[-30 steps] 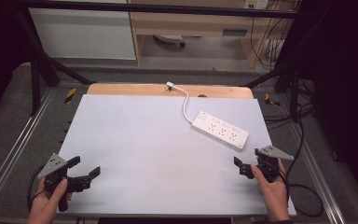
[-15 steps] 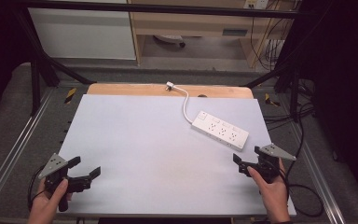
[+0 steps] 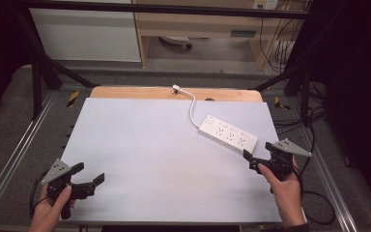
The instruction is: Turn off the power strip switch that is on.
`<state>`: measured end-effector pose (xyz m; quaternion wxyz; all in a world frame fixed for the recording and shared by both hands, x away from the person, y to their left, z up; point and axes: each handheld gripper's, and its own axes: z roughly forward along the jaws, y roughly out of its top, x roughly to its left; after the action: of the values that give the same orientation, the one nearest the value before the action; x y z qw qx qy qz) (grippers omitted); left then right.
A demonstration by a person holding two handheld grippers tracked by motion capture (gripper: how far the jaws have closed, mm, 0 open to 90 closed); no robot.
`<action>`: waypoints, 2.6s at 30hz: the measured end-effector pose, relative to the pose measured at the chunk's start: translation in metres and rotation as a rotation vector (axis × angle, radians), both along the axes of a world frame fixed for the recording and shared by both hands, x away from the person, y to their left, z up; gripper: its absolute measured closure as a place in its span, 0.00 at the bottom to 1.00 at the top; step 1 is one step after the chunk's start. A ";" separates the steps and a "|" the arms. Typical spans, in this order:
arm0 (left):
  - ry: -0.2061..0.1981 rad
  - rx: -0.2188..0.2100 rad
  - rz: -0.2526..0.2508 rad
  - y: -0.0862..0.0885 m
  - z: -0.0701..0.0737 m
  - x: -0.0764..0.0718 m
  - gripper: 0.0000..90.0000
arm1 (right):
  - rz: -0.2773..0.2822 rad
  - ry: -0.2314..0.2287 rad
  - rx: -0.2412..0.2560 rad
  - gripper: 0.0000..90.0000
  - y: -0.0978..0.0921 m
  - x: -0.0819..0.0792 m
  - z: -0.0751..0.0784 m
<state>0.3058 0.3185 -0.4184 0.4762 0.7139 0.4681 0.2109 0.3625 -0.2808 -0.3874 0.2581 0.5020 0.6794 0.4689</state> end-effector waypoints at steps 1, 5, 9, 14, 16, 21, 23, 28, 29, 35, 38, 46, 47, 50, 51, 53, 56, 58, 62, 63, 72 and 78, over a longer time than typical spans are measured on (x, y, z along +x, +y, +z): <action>0.000 -0.001 0.000 0.000 0.000 0.000 0.07 | 0.000 0.000 0.000 0.07 0.000 0.000 0.000; 0.003 0.000 0.001 0.000 0.000 0.000 0.07 | -0.002 -0.001 -0.005 0.08 0.001 0.004 0.003; 0.004 0.002 0.001 -0.001 -0.001 0.000 0.07 | -0.004 -0.004 -0.015 0.11 0.002 0.007 0.007; 0.007 0.004 0.000 -0.001 -0.001 0.001 0.07 | 0.007 -0.010 -0.018 0.12 0.004 0.011 0.014; 0.007 0.005 0.000 -0.001 -0.001 0.000 0.07 | 0.008 -0.010 -0.024 0.12 0.006 0.013 0.017; 0.008 0.005 -0.002 -0.001 -0.001 0.000 0.07 | 0.015 -0.015 -0.029 0.15 0.007 0.019 0.024; 0.008 0.006 -0.002 -0.001 -0.001 0.000 0.07 | 0.017 -0.021 -0.029 0.20 0.007 0.021 0.026; 0.009 0.010 -0.002 -0.001 -0.001 0.000 0.07 | 0.022 -0.041 -0.029 0.37 0.008 0.027 0.030; 0.009 0.010 -0.002 -0.001 -0.001 0.000 0.07 | 0.025 -0.043 -0.029 0.41 0.008 0.028 0.031; 0.013 0.010 -0.003 -0.001 -0.001 0.001 0.07 | 0.029 -0.072 -0.053 0.63 0.009 0.040 0.040; 0.013 0.010 -0.004 -0.001 -0.002 0.001 0.07 | 0.026 -0.080 -0.058 0.72 0.008 0.047 0.043; 0.015 0.016 -0.005 -0.001 -0.002 0.001 0.07 | 0.016 -0.100 -0.090 0.88 0.007 0.066 0.046; 0.015 0.016 -0.005 -0.001 -0.002 0.001 0.07 | 0.014 -0.104 -0.094 0.89 0.007 0.067 0.047; 0.015 0.018 -0.004 -0.001 -0.002 0.001 0.07 | 0.011 -0.116 -0.099 0.93 0.007 0.073 0.048; 0.015 0.019 -0.004 -0.001 -0.002 0.001 0.07 | 0.009 -0.117 -0.092 0.95 0.008 0.075 0.049; 0.015 0.020 -0.005 -0.001 -0.002 0.001 0.07 | 0.009 -0.115 -0.094 0.96 0.008 0.076 0.049; 0.015 0.019 -0.004 -0.001 -0.002 0.001 0.07 | 0.012 -0.128 -0.112 0.98 0.009 0.084 0.050; 0.017 0.019 -0.005 -0.002 -0.002 0.001 0.07 | 0.013 -0.129 -0.116 0.99 0.010 0.088 0.049; 0.017 0.018 -0.005 -0.001 -0.003 0.001 0.07 | 0.013 -0.122 -0.122 1.00 0.011 0.096 0.048; 0.017 0.018 -0.005 -0.001 -0.003 0.001 0.07 | 0.011 -0.121 -0.123 1.00 0.011 0.098 0.048; 0.020 0.019 -0.002 -0.001 -0.003 0.002 0.07 | 0.013 -0.103 -0.131 1.00 0.016 0.114 0.045; 0.020 0.017 0.002 -0.001 -0.003 0.002 0.07 | 0.013 -0.091 -0.134 1.00 0.019 0.122 0.042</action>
<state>0.3077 0.3174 -0.4216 0.4654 0.7195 0.4717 0.2081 0.4843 -0.2614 -0.3455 0.3185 0.4573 0.7002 0.4462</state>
